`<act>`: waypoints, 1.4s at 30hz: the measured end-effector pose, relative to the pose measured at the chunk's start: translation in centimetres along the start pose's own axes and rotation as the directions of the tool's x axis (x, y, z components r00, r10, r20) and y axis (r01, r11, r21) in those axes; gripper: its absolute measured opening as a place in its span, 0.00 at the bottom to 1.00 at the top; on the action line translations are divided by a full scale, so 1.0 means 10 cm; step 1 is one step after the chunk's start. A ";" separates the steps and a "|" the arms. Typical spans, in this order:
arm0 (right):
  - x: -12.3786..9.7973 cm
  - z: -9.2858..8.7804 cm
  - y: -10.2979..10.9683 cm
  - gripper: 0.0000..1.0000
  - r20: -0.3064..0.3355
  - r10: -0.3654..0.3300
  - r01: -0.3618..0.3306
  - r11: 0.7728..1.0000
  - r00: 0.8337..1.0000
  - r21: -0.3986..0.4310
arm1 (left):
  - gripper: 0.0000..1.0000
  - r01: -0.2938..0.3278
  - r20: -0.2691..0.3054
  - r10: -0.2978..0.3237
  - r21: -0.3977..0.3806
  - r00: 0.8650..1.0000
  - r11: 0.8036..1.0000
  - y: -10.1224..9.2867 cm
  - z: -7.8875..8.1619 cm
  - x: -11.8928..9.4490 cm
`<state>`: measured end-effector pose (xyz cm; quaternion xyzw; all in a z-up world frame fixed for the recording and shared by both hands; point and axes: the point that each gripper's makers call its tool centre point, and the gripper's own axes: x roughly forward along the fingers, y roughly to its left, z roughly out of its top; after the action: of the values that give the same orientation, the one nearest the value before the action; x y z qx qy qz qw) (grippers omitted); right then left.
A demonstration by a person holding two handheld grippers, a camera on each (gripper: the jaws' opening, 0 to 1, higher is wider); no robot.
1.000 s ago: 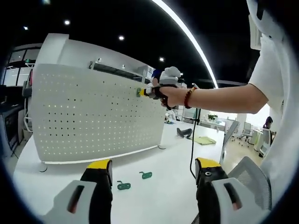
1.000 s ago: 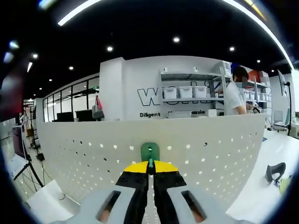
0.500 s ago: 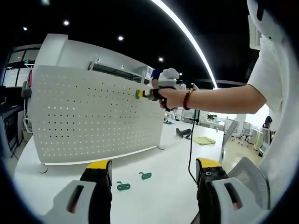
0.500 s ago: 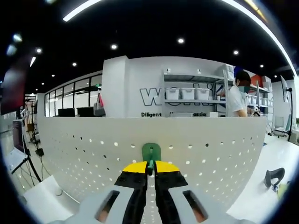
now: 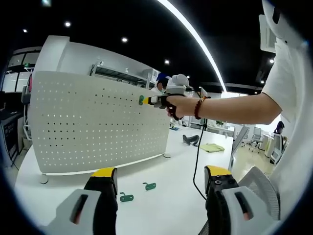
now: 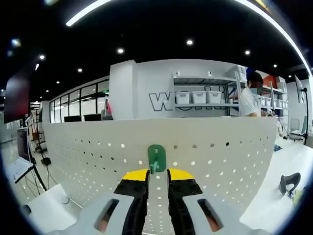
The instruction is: Insert the hook assembly into the mounting plate slot until the hook locks in place.
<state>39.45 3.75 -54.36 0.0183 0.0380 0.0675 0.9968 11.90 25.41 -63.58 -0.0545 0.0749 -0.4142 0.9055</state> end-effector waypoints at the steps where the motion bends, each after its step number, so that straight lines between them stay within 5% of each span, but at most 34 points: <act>1: -0.02 -0.01 0.00 0.14 0.000 0.002 -0.002 1.000 1.000 0.004 | 0.74 -0.003 0.003 0.003 -0.001 1.000 1.000 0.00 0.00 0.00; 21: -0.55 -0.51 0.21 0.14 -0.042 0.105 -0.101 0.992 0.994 0.074 | 0.70 -0.050 -0.042 0.044 -0.142 0.998 0.989 -0.02 -0.22 0.07; 42: -1.08 -0.77 0.45 0.16 -0.046 0.240 -0.237 0.969 0.970 0.073 | 0.69 -0.086 -0.130 0.060 -0.207 0.990 0.974 0.04 -0.51 0.27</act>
<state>27.56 6.97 -61.10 0.0542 0.0647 0.1859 0.9789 12.99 23.43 -68.85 -0.1224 0.1765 -0.3727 0.9028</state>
